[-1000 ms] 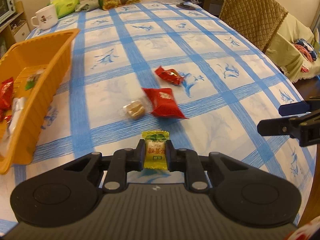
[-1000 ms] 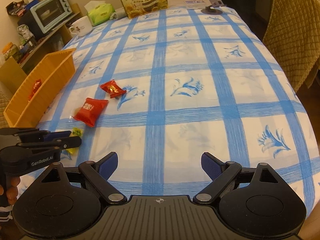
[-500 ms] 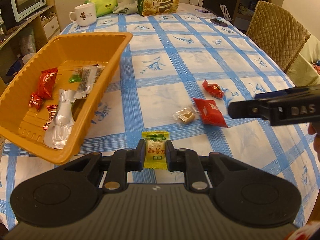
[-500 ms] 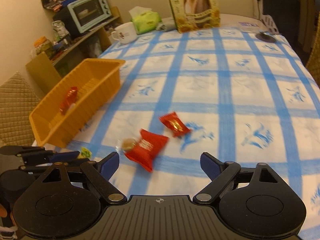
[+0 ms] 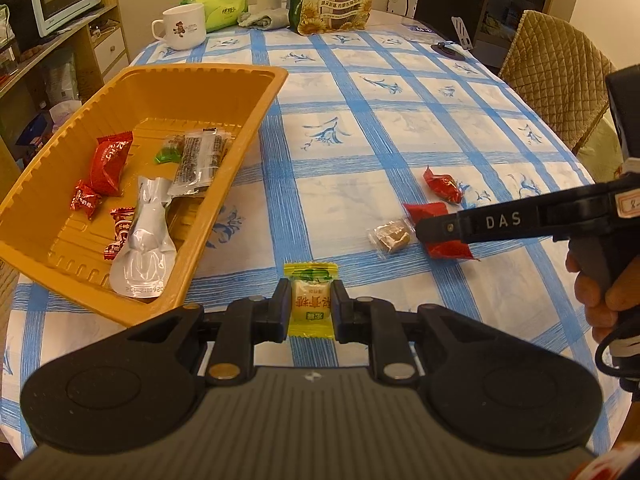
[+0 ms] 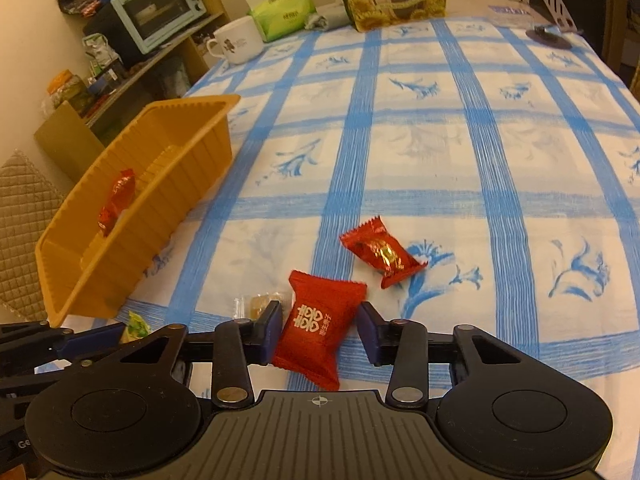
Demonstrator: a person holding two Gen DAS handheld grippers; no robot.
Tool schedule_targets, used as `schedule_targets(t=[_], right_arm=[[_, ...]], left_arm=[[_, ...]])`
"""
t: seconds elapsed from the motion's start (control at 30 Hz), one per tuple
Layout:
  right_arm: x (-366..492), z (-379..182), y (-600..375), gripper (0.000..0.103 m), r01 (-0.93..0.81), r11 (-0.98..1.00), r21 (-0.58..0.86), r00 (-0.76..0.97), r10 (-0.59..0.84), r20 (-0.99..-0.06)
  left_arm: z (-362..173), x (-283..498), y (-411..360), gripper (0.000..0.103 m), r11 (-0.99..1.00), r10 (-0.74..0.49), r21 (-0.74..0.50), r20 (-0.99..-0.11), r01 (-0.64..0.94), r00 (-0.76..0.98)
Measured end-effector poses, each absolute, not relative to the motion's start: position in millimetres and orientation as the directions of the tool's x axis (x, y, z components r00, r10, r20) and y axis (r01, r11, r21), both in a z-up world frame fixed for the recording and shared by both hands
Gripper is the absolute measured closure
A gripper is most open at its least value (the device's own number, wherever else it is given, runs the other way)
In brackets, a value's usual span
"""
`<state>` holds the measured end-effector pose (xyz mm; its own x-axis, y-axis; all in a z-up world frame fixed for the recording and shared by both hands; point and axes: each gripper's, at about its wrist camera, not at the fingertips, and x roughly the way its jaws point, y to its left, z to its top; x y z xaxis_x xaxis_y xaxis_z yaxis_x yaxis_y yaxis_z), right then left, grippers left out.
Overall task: Organize snacks
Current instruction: 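Lift the yellow-green candy with the left tool while the right tool grasps the large red packet, then carry both held candies over the orange basket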
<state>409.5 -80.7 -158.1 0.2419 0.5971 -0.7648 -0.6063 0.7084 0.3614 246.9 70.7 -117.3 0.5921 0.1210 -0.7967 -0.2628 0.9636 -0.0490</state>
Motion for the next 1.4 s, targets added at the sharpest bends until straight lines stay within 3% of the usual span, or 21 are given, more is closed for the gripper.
schedule_targets(t=[0.1, 0.67, 1.4], right_arm=[[405, -158, -82, 0.076, -0.618, 0.705, 0.348, 0.245, 0.593, -0.767], [378, -117, -114, 0.077, -0.660, 0.666, 0.348, 0.238, 0.624, -0.744], [308, -66, -45, 0.077, -0.820, 0.444, 0.362, 0.099, 0.732, -0.674]], left_arm=[[-116, 246, 71, 0.085, 0.964, 0.118, -0.051, -0.795, -0.261, 0.594], [-84, 215, 63, 0.085, 0.962, 0.128, -0.062, -0.760, -0.267, 0.637], [-27, 138, 122, 0.085, 0.901, 0.297, -0.029, -0.687, -0.434, 0.663]])
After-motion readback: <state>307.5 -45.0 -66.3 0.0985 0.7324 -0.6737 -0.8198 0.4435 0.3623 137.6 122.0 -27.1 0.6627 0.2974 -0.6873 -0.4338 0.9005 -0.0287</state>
